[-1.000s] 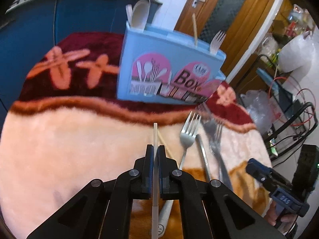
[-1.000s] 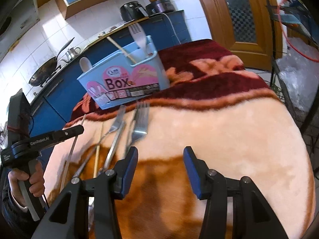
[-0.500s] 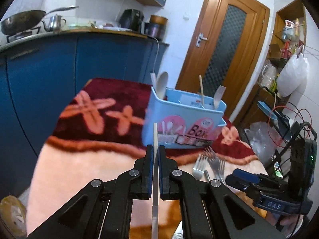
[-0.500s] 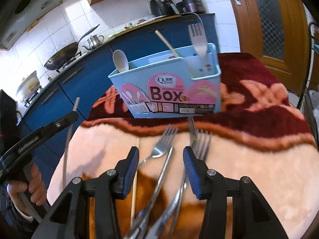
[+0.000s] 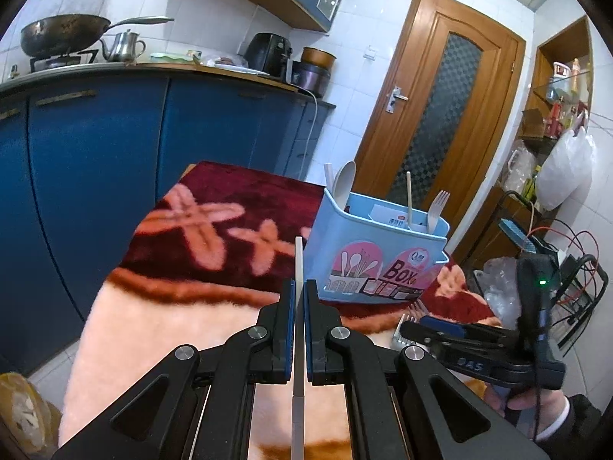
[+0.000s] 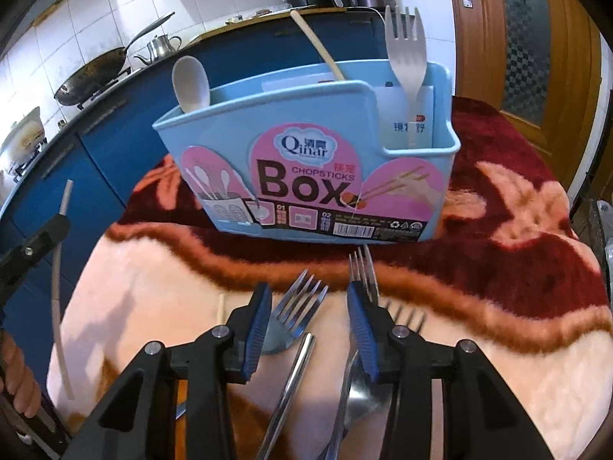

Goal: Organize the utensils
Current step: 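Grasp a metal fork with the right tool while the left tool lifts the chopstick, then insert the fork into the caddy with the right tool while the left tool inserts the chopstick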

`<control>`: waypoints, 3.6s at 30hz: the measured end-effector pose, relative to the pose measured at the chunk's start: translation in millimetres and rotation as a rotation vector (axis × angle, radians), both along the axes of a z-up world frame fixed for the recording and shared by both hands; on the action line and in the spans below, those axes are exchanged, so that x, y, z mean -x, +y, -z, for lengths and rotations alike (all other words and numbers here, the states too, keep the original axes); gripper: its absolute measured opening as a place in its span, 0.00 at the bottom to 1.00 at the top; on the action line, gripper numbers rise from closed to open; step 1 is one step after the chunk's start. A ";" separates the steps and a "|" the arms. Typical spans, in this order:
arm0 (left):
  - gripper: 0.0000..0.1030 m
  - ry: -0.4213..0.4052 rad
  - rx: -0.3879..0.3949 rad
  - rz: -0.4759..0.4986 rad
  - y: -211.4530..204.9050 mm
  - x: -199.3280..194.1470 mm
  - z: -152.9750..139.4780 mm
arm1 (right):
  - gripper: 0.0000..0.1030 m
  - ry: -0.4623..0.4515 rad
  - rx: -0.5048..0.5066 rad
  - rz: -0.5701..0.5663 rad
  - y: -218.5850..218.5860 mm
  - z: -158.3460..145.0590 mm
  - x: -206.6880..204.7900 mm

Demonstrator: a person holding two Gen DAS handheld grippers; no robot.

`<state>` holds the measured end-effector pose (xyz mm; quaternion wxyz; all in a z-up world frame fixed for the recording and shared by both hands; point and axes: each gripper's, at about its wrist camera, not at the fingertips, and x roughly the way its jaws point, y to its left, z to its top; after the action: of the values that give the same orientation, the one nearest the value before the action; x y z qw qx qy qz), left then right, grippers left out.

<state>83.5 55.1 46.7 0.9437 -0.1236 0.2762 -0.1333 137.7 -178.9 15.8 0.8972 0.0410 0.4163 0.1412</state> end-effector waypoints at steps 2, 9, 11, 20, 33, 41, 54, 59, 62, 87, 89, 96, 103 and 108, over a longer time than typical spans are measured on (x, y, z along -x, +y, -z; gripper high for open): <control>0.04 -0.003 0.009 0.004 0.5 -0.6 0.4 | 0.39 0.011 -0.013 -0.006 0.0 2.4 -2.9; 0.04 -0.022 0.029 0.019 -1.3 0.0 -0.3 | 0.09 -0.023 -0.086 -0.021 -4.2 0.5 -0.7; 0.04 -0.034 0.033 0.028 -3.2 0.7 -2.0 | 0.08 -0.072 -0.103 -0.025 -5.2 -7.3 5.2; 0.04 -0.078 0.047 0.017 -6.5 4.7 -13.4 | 0.03 -0.271 -0.222 -0.001 -18.6 -57.2 40.1; 0.04 -0.172 0.000 0.067 -32.5 -6.7 -45.1 | 0.04 -0.443 -0.184 0.061 -43.1 -113.8 60.7; 0.04 -0.265 0.013 0.070 -44.7 -28.0 -75.8 | 0.04 -0.522 -0.175 0.121 -66.2 -137.5 55.6; 0.04 -0.458 0.019 -0.076 -66.7 -71.7 -105.9 | 0.04 -0.655 -0.123 0.218 -92.0 -176.1 32.9; 0.04 -0.513 0.053 -0.125 -75.7 -90.2 -102.4 | 0.04 -0.689 -0.097 0.273 -94.9 -176.4 19.5; 0.04 -0.508 0.069 -0.144 -78.4 -101.7 -94.0 | 0.04 -0.706 -0.062 0.306 -94.7 -172.3 13.0; 0.04 -0.478 -0.024 -0.240 -85.2 -110.1 -44.9 | 0.10 -0.544 -0.016 0.155 -66.1 -108.8 -19.6; 0.04 -0.470 -0.034 -0.226 -84.1 -106.8 -44.5 | 0.16 -0.549 -0.021 0.155 -67.2 -109.3 -15.1; 0.04 -0.401 -0.029 -0.175 -78.0 -97.9 -39.0 | 0.27 -0.577 -0.051 0.148 -70.7 -119.1 9.1; 0.18 -0.324 -0.019 -0.129 -73.9 -88.6 -37.2 | 0.28 -0.553 -0.092 0.142 -76.3 -118.6 36.5; 0.22 -0.273 -0.006 -0.085 -71.7 -76.0 -38.9 | 0.29 -0.532 -0.118 0.146 -79.7 -121.2 54.2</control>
<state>159.5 -16.6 85.6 0.9777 -0.1132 0.1403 -0.1080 83.5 -258.6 137.0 0.9788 0.0847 0.1534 0.1060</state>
